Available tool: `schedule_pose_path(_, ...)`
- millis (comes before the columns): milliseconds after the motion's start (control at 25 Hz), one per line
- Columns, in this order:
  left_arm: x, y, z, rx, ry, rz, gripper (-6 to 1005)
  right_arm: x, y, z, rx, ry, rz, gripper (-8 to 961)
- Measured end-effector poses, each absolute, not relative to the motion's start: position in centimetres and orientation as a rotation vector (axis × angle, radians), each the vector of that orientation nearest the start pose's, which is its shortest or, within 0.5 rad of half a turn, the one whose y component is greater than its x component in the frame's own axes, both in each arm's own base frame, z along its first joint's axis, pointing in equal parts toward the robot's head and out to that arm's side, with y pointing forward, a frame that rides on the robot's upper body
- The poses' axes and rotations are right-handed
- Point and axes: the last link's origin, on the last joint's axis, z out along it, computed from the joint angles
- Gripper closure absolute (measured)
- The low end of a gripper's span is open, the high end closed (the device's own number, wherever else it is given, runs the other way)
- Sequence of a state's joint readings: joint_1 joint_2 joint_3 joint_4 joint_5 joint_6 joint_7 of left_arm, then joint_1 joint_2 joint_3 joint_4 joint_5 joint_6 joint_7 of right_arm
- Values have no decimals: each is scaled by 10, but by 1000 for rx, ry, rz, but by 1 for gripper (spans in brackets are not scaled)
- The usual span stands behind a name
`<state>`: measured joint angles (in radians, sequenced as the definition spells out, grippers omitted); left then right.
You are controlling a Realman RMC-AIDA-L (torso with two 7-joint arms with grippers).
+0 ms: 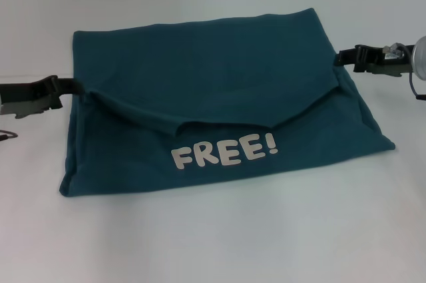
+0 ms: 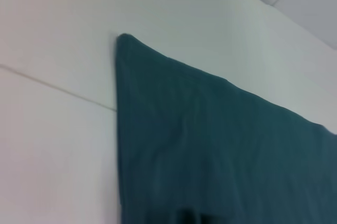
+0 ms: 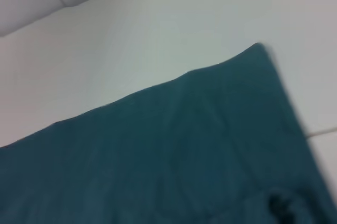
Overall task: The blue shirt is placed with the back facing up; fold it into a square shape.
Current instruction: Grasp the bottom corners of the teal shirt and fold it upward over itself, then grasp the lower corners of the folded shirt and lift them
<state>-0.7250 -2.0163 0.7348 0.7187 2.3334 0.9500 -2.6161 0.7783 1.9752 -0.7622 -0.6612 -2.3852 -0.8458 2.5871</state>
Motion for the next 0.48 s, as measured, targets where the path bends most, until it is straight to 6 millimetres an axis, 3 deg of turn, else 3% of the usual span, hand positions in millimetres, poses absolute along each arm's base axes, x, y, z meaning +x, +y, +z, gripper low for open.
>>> schedule_pose_path(120,-276,432,52,-1809,-1710,-559,494,269,451,63,-1865,1578,457,426)
schedule_pose_path(200,-284,420,56,-1786,-1775,-632,398,271,439,63,-1924,1612,485,430)
schedule_pose_path(480,-302,383,60,-1757,-1939,-815,367,287,393,69,-2033,1694,732,435)
